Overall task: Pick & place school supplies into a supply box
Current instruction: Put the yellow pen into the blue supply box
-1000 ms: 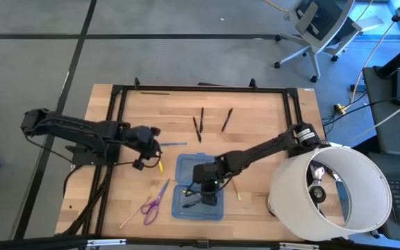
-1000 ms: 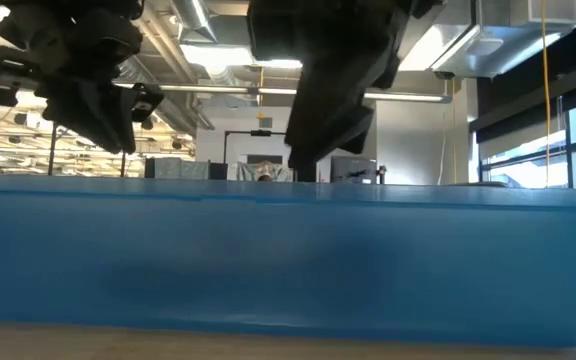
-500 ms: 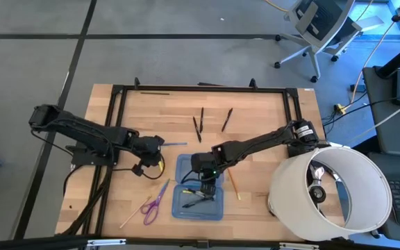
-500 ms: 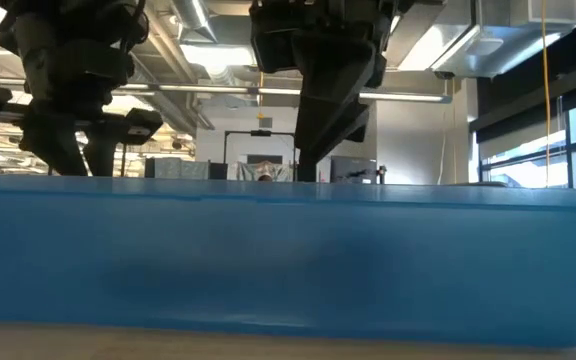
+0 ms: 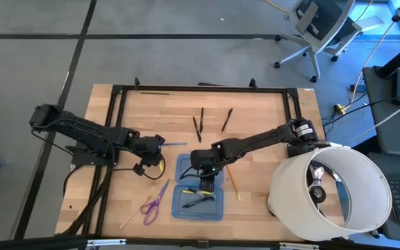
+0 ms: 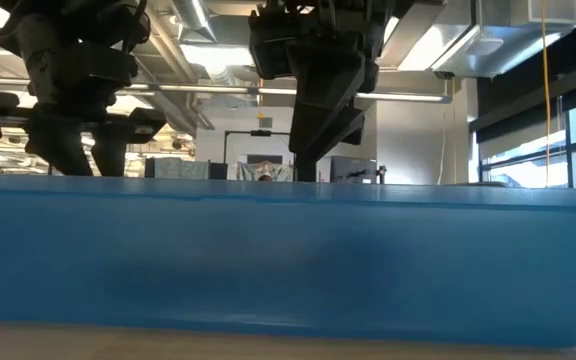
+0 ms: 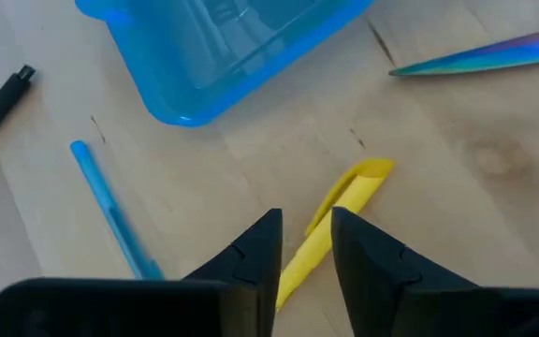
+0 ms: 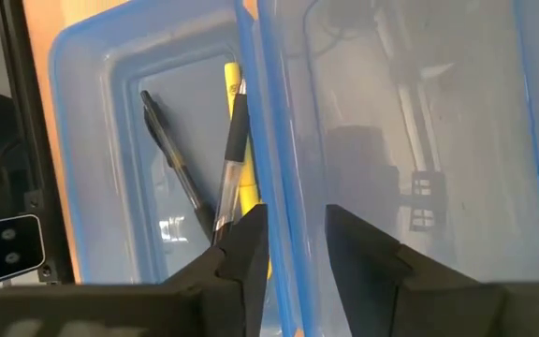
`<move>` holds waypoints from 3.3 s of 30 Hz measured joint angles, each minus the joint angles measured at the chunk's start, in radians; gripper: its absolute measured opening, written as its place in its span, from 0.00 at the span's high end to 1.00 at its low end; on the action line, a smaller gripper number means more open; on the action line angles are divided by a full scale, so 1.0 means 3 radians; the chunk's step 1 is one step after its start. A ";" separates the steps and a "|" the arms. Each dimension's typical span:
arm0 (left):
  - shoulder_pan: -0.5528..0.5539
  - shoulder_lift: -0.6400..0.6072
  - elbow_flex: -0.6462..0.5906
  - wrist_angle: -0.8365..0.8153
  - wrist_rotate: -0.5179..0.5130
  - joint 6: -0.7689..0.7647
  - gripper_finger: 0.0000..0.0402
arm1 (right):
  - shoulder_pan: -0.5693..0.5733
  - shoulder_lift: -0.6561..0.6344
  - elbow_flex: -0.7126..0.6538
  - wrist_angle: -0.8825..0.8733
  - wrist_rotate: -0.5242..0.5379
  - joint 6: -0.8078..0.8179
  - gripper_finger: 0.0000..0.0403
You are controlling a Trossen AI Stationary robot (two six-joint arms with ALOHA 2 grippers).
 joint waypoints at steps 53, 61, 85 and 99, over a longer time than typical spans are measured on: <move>-0.0015 0.0878 0.0038 0.0273 0.0330 -0.0694 0.87 | 0.0001 0.0000 -0.0003 -0.0005 0.0084 -0.0100 0.72; -0.0023 0.0893 0.0306 0.0081 0.0361 -0.0915 0.88 | 0.0001 0.0000 -0.0003 -0.0095 0.0084 -0.0088 0.72; -0.0288 0.0883 0.1201 -0.0664 0.0424 -0.1495 0.88 | -0.0365 -0.0452 -0.0263 -0.0304 0.0822 -0.1035 0.72; -0.0579 0.0879 0.1237 -0.0125 0.0061 -0.1646 0.88 | -0.0636 -0.1613 -0.1825 0.0859 0.0809 -0.0276 0.72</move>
